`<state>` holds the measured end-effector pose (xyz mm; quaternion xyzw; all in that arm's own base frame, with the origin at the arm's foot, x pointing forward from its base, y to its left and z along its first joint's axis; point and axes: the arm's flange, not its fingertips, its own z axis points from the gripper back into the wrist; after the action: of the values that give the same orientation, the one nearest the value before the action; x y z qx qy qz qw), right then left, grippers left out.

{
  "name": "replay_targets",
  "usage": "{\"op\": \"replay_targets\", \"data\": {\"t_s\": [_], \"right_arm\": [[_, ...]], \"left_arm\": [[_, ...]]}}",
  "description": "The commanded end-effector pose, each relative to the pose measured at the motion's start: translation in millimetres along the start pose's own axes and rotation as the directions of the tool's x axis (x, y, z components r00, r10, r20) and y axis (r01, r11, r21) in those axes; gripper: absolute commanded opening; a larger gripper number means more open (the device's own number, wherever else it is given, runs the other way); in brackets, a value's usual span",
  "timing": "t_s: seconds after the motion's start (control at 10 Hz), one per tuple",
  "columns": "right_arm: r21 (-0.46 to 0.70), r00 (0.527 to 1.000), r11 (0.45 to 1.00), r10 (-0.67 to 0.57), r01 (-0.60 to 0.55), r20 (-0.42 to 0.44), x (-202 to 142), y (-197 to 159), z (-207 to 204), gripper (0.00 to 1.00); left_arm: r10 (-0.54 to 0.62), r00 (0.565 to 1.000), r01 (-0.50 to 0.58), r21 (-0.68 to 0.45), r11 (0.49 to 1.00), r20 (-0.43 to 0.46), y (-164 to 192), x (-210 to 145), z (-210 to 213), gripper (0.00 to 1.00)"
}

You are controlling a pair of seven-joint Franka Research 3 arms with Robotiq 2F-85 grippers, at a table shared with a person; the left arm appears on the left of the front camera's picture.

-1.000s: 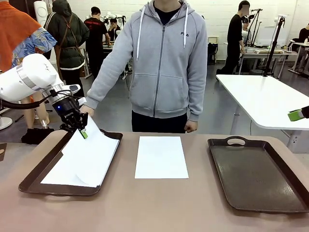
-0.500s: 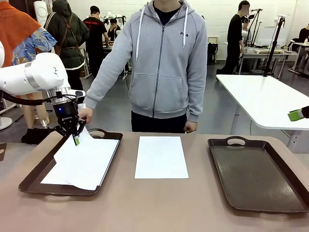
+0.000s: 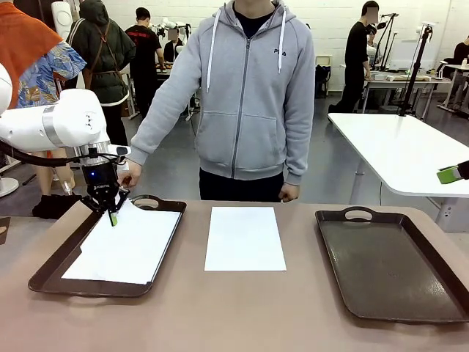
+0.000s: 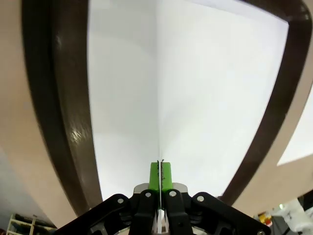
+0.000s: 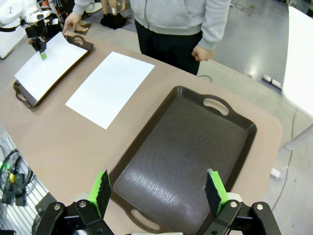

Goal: Sort the A4 documents.
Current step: Place the A4 Paper in the designated Handle tray.

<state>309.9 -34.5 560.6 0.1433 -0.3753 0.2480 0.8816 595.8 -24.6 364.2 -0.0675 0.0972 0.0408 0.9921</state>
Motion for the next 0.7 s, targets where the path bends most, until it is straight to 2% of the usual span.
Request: {"op": "replay_targets", "data": {"t_s": [0.0, 0.2, 0.6], "right_arm": [[0.016, 1.000, 1.000, -0.001, 0.001, 0.003, -0.7, -0.6, -2.0, 1.00], [0.016, 1.000, 1.000, -0.001, 0.001, 0.003, -0.7, -0.6, -2.0, 1.00], [0.016, 1.000, 1.000, -0.001, 0.001, 0.003, -0.7, -0.6, -2.0, 1.00]], "left_arm": [[0.051, 0.995, -0.055, 0.040, 0.998, 0.087, 4.2, -6.6, -10.3, 0.01], [0.046, 0.992, -0.048, 0.015, 0.999, 0.114, 4.7, -7.2, -16.6, 0.01], [0.036, 0.994, -0.038, 0.019, 0.999, 0.106, 6.9, -9.6, -25.9, 0.01]]}}
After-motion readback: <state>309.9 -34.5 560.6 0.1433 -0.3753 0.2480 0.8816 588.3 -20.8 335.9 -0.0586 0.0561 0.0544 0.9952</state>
